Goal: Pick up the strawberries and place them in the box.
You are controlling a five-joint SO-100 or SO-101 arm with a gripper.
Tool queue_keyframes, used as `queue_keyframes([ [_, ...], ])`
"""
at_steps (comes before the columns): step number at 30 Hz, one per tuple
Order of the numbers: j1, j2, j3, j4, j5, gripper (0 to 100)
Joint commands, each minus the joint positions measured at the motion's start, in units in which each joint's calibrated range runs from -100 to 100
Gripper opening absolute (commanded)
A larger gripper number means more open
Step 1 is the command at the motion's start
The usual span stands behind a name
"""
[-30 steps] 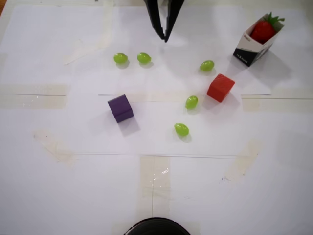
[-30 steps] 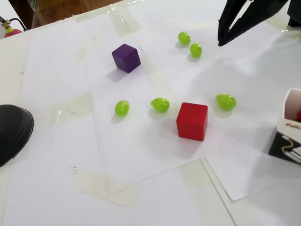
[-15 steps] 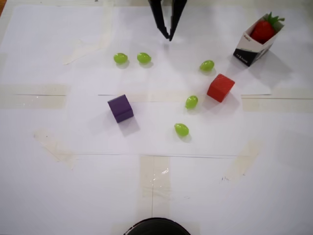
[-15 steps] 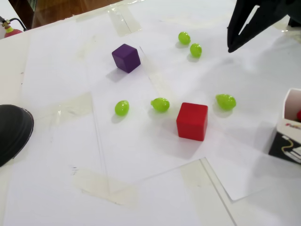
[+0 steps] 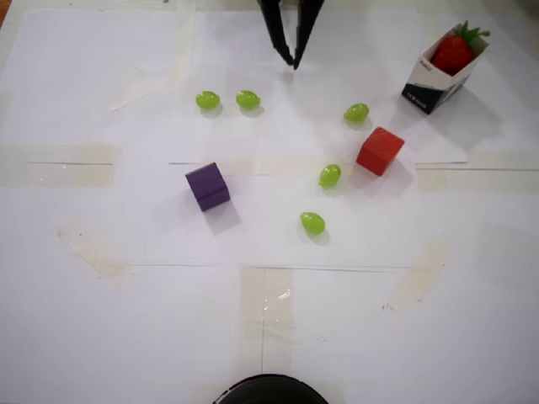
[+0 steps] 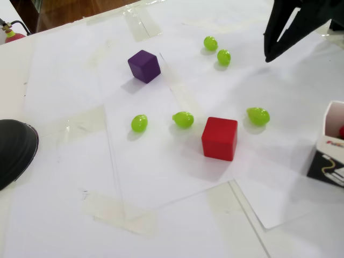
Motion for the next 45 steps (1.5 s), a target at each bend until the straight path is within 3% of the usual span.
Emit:
queue_keyframes([
  [1, -0.4, -0.7, 0.0, 0.6, -0.6, 0],
  [25, 1.1, -0.7, 0.0, -4.1, -1.1, 0],
  [39, 3.2, -0.7, 0.0, -1.2, -0.6, 0],
  [45, -0.9, -0.7, 0.0, 1.0, -1.7, 0],
])
